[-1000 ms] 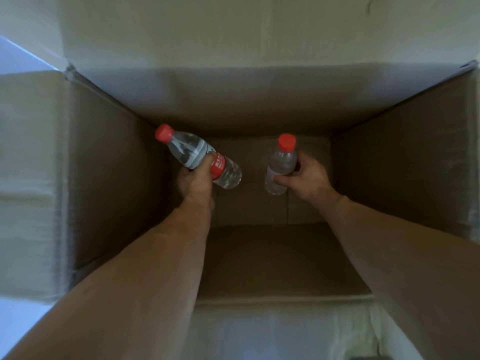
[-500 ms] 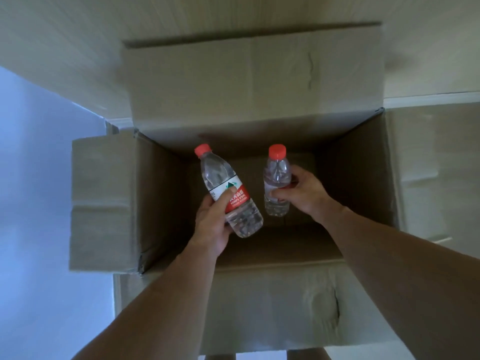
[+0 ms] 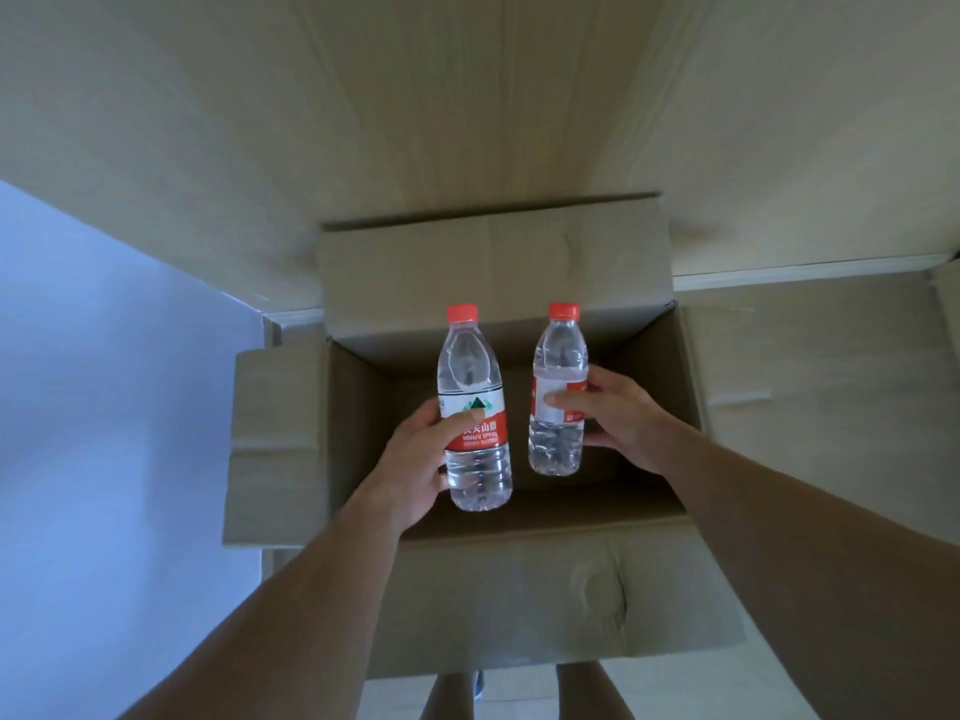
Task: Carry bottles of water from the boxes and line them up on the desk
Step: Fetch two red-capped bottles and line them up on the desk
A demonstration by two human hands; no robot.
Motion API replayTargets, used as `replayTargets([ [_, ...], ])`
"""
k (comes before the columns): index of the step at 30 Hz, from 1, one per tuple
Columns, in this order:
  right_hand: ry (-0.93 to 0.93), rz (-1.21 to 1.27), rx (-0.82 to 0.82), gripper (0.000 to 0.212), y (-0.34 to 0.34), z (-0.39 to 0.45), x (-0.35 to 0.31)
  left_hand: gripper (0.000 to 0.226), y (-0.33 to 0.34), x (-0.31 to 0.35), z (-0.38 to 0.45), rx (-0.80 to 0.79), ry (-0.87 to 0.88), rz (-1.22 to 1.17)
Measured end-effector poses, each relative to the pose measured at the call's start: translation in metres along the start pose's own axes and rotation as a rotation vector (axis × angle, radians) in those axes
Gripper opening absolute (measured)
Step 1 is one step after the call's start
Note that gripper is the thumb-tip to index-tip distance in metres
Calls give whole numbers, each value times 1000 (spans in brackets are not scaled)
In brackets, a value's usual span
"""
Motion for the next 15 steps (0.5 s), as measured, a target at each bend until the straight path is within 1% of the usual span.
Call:
replayTargets([
  [3,13,17,-38,36,-6,-15,-8,50,9,16,-14,-31,19,23],
  [6,23,27,-36,35,-9,-27,-16,49,21,28,-26,-70,40,49],
  [10,28,45,-22,33,-15,-40,-24,52,36,39,-36,-61,61,56],
  [15,52,112,-81,36,-18,-63,-35,50,53,52,-48,-69,89,57],
])
Point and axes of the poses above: each hand's wrist, its own z-axis towards the middle knuckle, its own y-axis out of the palm, x = y × z, the point moved 5 cm from there along z, towards the middle knuckle, and after that the axes turned 4 degrees about x, right-handed, at the moved point
